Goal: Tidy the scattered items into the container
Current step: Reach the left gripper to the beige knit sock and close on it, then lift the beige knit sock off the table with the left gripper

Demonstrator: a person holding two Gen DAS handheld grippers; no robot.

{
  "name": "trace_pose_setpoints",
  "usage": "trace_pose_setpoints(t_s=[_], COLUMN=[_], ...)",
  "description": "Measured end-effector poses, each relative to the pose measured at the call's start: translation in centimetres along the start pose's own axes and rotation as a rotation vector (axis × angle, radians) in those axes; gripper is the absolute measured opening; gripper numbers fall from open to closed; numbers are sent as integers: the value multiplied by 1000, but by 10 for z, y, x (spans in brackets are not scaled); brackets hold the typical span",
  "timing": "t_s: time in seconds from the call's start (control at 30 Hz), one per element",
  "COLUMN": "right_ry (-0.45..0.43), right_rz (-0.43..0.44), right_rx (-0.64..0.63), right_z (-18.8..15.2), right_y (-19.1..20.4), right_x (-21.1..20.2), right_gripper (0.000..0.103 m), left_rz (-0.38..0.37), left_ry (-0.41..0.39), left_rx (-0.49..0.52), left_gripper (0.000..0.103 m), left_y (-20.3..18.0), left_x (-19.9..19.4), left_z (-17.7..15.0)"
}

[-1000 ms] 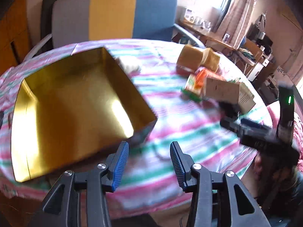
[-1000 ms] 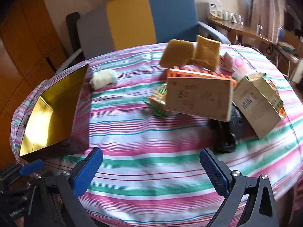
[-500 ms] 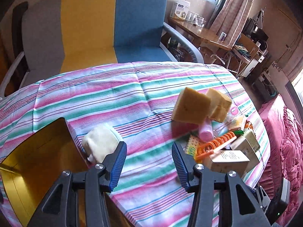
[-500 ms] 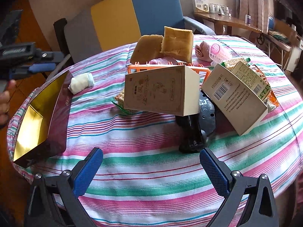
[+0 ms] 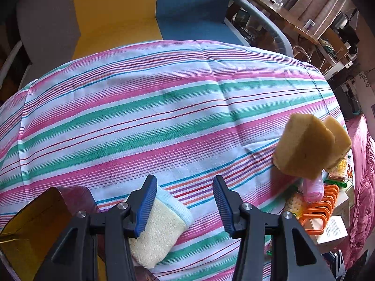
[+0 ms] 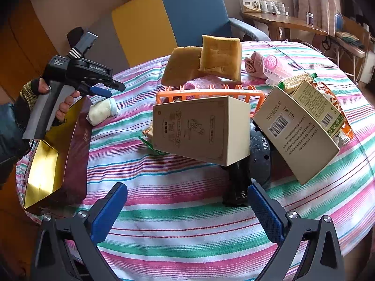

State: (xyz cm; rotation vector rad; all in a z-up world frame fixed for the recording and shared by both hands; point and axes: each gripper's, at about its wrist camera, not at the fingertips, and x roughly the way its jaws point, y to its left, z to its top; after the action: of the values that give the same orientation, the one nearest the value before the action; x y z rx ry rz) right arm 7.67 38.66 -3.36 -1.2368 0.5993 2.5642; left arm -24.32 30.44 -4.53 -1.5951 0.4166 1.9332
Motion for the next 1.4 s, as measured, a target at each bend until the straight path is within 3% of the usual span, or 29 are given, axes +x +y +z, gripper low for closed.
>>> trace_pose_setpoints(t_s=[0.2, 0.33, 0.43, 0.67, 0.8, 0.97, 1.1, 1.23, 1.4], right_ry=[10, 1, -7, -16, -25, -51, -76, -94, -102], right_rz=[6, 6, 4, 19, 21, 10, -7, -19, -21], right_rx=[29, 41, 44, 48, 65, 94, 107, 107, 86], right_z=[0, -1, -2, -2, -1, -1, -1, -6, -15], right_y=[-4, -6, -5, -3, -5, -11, -14, -14, -8], right_x=[3, -2, -7, -12, -15, -26, -37, -49, -58], right_gripper=[103, 103, 103, 103, 103, 103, 103, 103, 103], left_rz=[104, 117, 138, 153, 110, -49, -240, -277, -207], left_ry=[-19, -5, 55, 45, -14, -66, -43, -110, -178], left_rx=[21, 0, 14, 3, -3, 14, 47, 61, -98], left_gripper=[50, 50, 50, 56, 59, 59, 58, 58, 59], left_y=[-5, 0, 0, -5, -23, -59, -97, -105, -54], left_x=[-18, -26, -19, -25, -42, -52, -57, -86, -107], left_z=[-5, -2, -5, -21, -41, -89, -127, -150, -121])
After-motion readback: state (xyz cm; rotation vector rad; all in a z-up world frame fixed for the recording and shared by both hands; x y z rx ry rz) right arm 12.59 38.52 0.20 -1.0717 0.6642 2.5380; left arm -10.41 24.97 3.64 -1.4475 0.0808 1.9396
